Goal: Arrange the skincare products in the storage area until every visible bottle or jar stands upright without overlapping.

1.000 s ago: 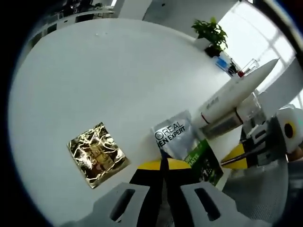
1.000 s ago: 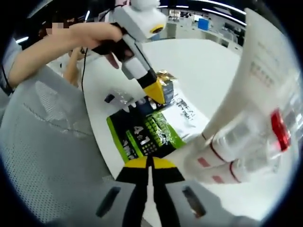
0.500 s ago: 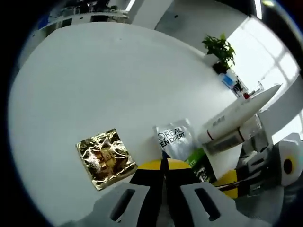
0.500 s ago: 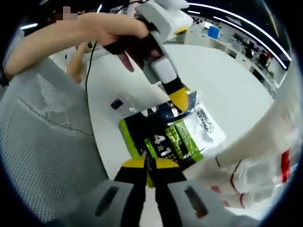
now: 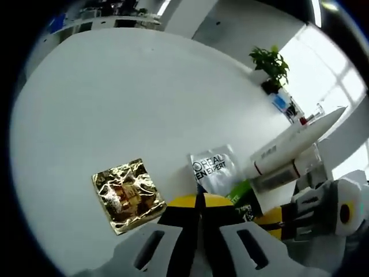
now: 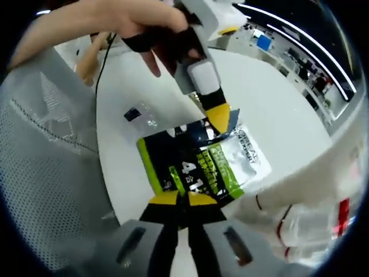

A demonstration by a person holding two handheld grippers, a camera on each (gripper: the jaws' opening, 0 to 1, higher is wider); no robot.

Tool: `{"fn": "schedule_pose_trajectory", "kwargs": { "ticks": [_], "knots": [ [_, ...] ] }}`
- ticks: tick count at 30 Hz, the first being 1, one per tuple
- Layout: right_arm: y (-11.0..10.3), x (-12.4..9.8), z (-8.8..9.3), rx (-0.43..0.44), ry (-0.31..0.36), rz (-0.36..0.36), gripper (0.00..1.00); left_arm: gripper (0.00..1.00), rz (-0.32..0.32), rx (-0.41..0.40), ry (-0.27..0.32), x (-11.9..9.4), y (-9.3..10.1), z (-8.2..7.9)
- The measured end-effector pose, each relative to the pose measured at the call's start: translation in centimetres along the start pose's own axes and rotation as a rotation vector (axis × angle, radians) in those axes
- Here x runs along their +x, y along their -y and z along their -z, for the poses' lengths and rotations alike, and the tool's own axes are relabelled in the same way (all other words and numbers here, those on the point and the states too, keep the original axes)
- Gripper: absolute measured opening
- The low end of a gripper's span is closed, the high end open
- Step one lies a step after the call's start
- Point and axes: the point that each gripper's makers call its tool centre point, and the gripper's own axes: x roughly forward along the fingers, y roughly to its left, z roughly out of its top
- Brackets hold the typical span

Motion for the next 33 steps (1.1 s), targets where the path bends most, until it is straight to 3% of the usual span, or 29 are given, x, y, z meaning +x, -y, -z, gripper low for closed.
{"fn": "schedule_pose_trajectory", "kwargs": {
  "ticks": [4, 7, 17, 25, 33],
  "knots": [
    [1.3, 0.0, 0.4, -0.05, -0.025, 0.051, 0.01, 0.0, -0.01, -0.002, 0.006, 0.0, -0.2, -0.1],
    [1.5, 0.0, 0.5, 0.002, -0.026, 0.037, 0.01, 0.0, -0.011, -0.007, 0.007, 0.0, -0.6, -0.2],
    [1.4, 0.0, 0.6, 0.028, -0.028, 0.035, 0.01, 0.0, -0.026, 0.021, 0.012, 0.5, -0.5, -0.3],
    [1.4, 0.0, 0.7, 0.05, -0.027, 0.028, 0.01, 0.0, -0.027, 0.089, 0.03, 0.5, 0.0, -0.7],
    [1.4, 0.0, 0.8, 0.054, -0.02, 0.02, 0.01, 0.01, -0.069, 0.171, 0.028, 0.0, -0.5, -1.0]
  ]
}}
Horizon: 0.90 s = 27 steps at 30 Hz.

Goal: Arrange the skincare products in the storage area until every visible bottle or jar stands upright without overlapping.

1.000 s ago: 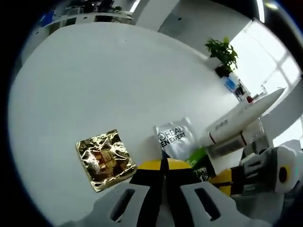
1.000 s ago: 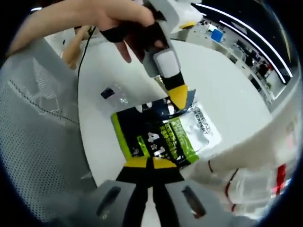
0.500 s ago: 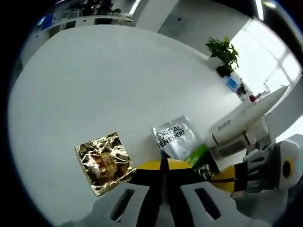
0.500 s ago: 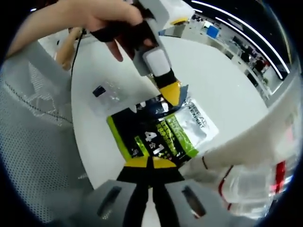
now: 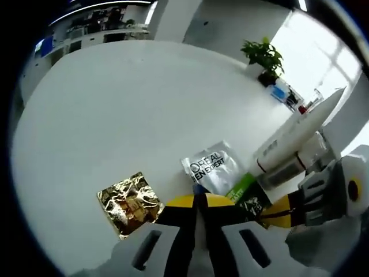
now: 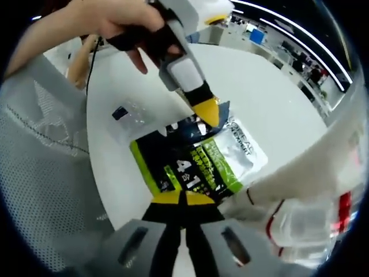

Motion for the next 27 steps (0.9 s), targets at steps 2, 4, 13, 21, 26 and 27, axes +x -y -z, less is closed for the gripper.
{"fn": "schedule_pose_trajectory", "kwargs": {
  "ticks": [2, 4, 13, 21, 26, 27],
  "knots": [
    [0.0, 0.0, 0.0, -0.003, 0.001, 0.0, 0.01, 0.02, -0.026, 0.009, 0.01, -0.4, -0.5, -0.3],
    [0.0, 0.0, 0.0, -0.005, 0.0, 0.0, 0.01, 0.03, -0.055, 0.006, 0.047, -0.9, -1.0, -1.0],
    [0.0, 0.1, 0.0, 0.002, 0.0, 0.0, 0.01, 0.06, -0.05, 0.106, 0.159, -2.2, 0.4, -3.9],
    [0.0, 0.1, 0.0, 0.004, 0.0, 0.001, 0.01, 0.16, -0.044, 0.221, 0.052, -0.5, 1.2, -1.5],
    [0.0, 0.1, 0.0, 0.007, 0.002, 0.001, 0.01, 0.2, -0.04, 0.262, -0.003, 0.2, 1.4, -0.3],
    [0.0, 0.1, 0.0, 0.007, 0.003, 0.001, 0.01, 0.21, -0.042, 0.263, -0.011, 0.3, 1.4, -0.1]
  ]
}}
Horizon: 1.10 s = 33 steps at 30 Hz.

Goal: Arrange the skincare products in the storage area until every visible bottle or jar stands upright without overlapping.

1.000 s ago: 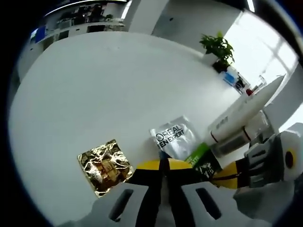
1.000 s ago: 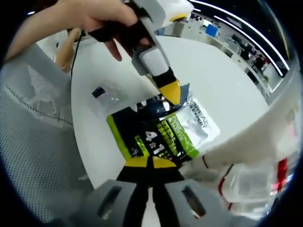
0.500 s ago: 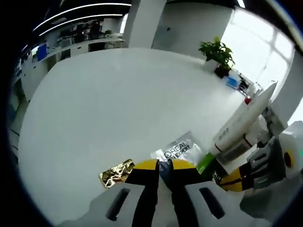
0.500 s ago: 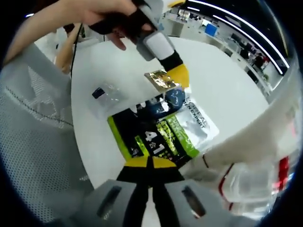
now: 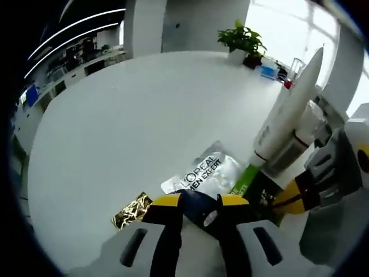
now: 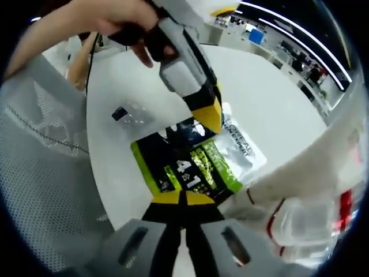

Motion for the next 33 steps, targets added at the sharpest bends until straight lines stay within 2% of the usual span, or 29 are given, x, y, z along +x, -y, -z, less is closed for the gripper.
{"fn": "schedule_pose_trajectory", "kwargs": {
  "ticks": [8, 13, 21, 25, 29, 33],
  "knots": [
    [0.0, 0.0, 0.0, 0.01, 0.0, 0.0, 0.01, 0.24, -0.012, 0.068, -0.045, 0.4, -0.3, 0.9],
    [0.0, 0.0, 0.0, 0.024, 0.0, -0.007, 0.01, 0.24, -0.007, 0.085, -0.043, 0.4, -0.3, 0.9],
    [0.0, 0.0, 0.1, 0.024, -0.001, -0.009, 0.01, 0.25, -0.013, 0.075, -0.046, 0.3, -0.4, 0.9],
    [0.0, 0.0, 0.1, 0.02, -0.005, -0.012, 0.01, 0.29, 0.02, 0.031, -0.041, 0.0, 0.2, 0.8],
    [0.0, 0.0, 0.0, 0.025, -0.006, -0.014, 0.01, 0.28, 0.03, 0.019, -0.025, -0.9, 0.5, 0.5],
    [0.1, 0.1, 0.0, 0.031, -0.009, -0.025, 0.01, 0.28, 0.007, 0.027, -0.016, -1.9, 0.2, 0.2]
  ]
}}
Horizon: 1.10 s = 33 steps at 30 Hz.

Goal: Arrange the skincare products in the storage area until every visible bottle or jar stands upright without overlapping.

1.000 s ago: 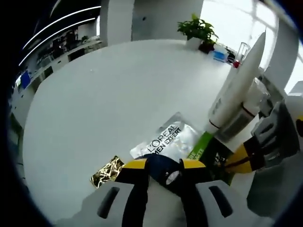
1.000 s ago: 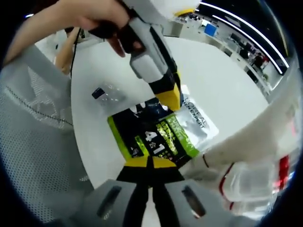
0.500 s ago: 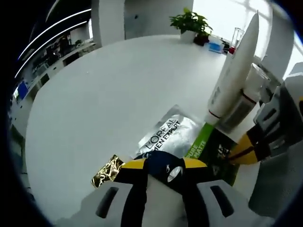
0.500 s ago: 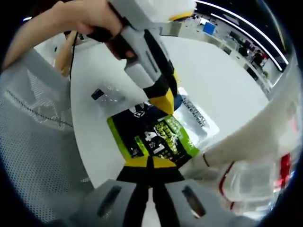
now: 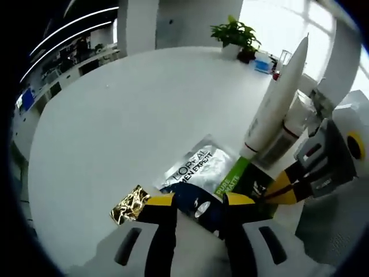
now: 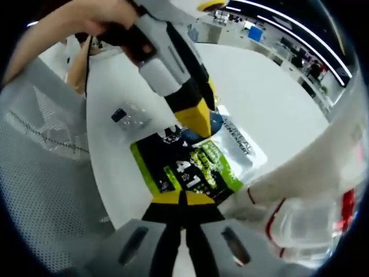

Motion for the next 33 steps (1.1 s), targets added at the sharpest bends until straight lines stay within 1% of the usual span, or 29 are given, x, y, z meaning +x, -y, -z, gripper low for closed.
{"fn": "schedule_pose_trajectory", "kwargs": {
  "ticks": [10, 12, 14, 15, 20, 21, 24, 27, 28, 30, 33],
  "knots": [
    [-0.1, -0.1, -0.3, -0.007, 0.007, -0.001, 0.01, 0.28, -0.038, 0.019, 0.005, -2.5, 0.1, 0.5],
    [-0.1, -0.8, -1.1, -0.018, 0.04, 0.01, 0.01, 0.29, -0.041, 0.021, 0.004, -2.9, 0.2, 0.6],
    [0.0, -1.6, -2.0, -0.011, 0.08, 0.017, 0.01, 0.29, -0.047, 0.023, 0.007, -3.4, 0.4, 0.7],
    [0.0, -1.7, -2.2, -0.007, 0.087, 0.016, 0.01, 0.29, -0.048, 0.023, 0.011, -3.6, 0.5, 0.6],
    [-0.1, -4.4, -4.0, 0.013, 0.199, 0.027, 0.01, 0.29, -0.049, 0.029, 0.045, -5.0, 1.3, -0.1],
    [-0.1, -5.2, -4.4, 0.02, 0.228, 0.033, 0.01, 0.3, -0.051, 0.034, 0.054, -5.3, 1.5, -0.3],
    [0.1, -7.0, -4.9, 0.039, 0.266, 0.05, 0.01, 0.31, -0.05, 0.039, 0.071, -6.1, 2.1, -0.8],
    [0.6, -9.0, -5.5, 0.052, 0.316, 0.077, 0.06, 0.31, -0.05, 0.048, 0.092, -6.9, 2.7, -1.3],
    [0.6, -9.5, -5.5, 0.055, 0.319, 0.076, 0.08, 0.32, -0.049, 0.047, 0.094, -7.1, 2.8, -1.4],
    [0.9, -10.6, -5.7, 0.059, 0.345, 0.102, 0.11, 0.33, -0.054, 0.058, 0.11, -7.7, 3.1, -1.8],
    [1.3, -12.1, -5.7, 0.059, 0.361, 0.135, 0.18, 0.35, -0.063, 0.065, 0.13, -8.7, 3.5, -2.2]
  ]
}}
